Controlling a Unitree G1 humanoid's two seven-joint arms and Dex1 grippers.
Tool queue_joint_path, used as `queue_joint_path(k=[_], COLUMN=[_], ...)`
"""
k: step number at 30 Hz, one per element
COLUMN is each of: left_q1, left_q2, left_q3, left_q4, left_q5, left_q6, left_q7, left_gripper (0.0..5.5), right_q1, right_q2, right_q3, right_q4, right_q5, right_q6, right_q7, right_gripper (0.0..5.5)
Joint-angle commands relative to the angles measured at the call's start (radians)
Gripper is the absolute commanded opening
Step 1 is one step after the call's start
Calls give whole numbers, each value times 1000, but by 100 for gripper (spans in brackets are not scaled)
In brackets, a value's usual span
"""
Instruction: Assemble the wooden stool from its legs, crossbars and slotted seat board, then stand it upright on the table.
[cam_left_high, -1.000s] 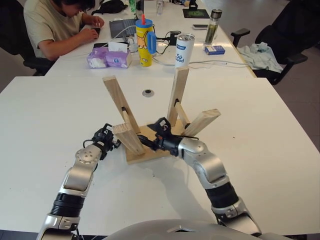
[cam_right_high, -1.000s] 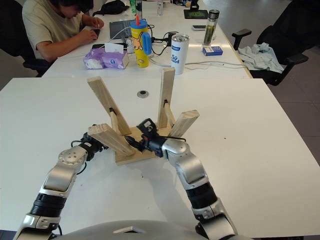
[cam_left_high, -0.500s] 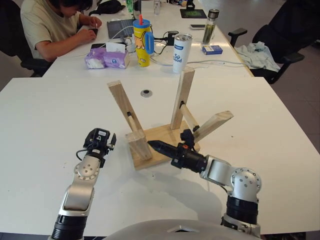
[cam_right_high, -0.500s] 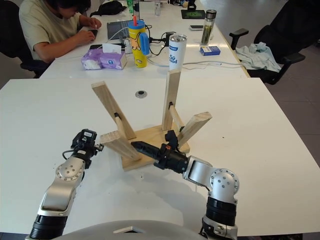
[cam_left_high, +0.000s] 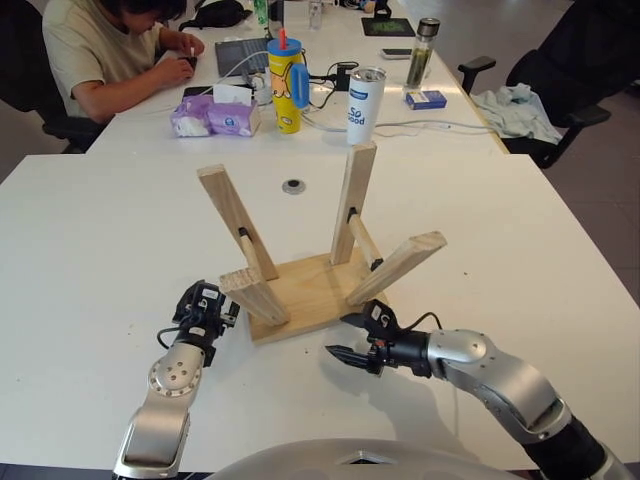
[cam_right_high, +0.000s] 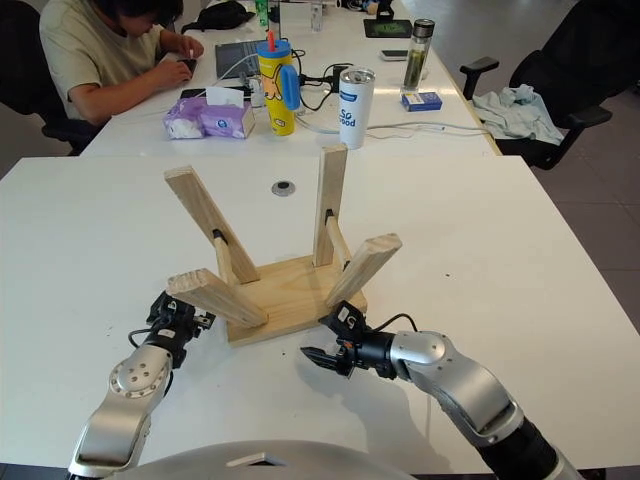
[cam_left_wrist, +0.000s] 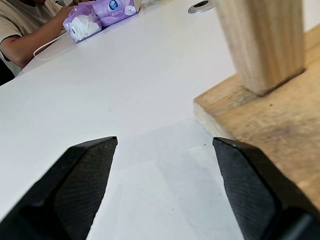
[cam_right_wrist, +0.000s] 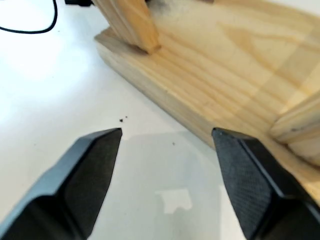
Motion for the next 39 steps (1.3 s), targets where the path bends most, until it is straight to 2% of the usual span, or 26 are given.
queue_joint_path(k=[1,5,9,13,20,30,33,39], left_q1=[98,177,206,181,118,36,-15,-206], left_q2=[4,10,11,33,120,157,125,-4], left_q3=[8,27,0,-38,-37,-84,-83,-9], left_q4=[-81,-136,-146,-107,-43,13,11,-47], left_q5=[9,17,32,41,40,32,-39,-356], left_q6=[7,20,26,44,85,87,71,129], left_q7=[-8,-6,-14,-56,-157,-234,-270,-388], left_gripper=[359,359,359,359,359,359,359,359], right_q1=[171,235,107,4,-7,-40,-35,-67], right_q2=[-67,-57,-4,66,155,224,245,264], right_q3=[-161,-329,-396,-347,-223,-171,-148,-85], right_q4=[21,130,328,445,457,488,429,245], right_q5=[21,3,-58,-128,-241,-289,-244,-115], right_q6=[-105,-191,-252,-297,-311,-335,-312,-123], right_q7=[57,32,-42,-71,-95,-110,-60,14], right_gripper=[337,337,337,337,337,337,337,337])
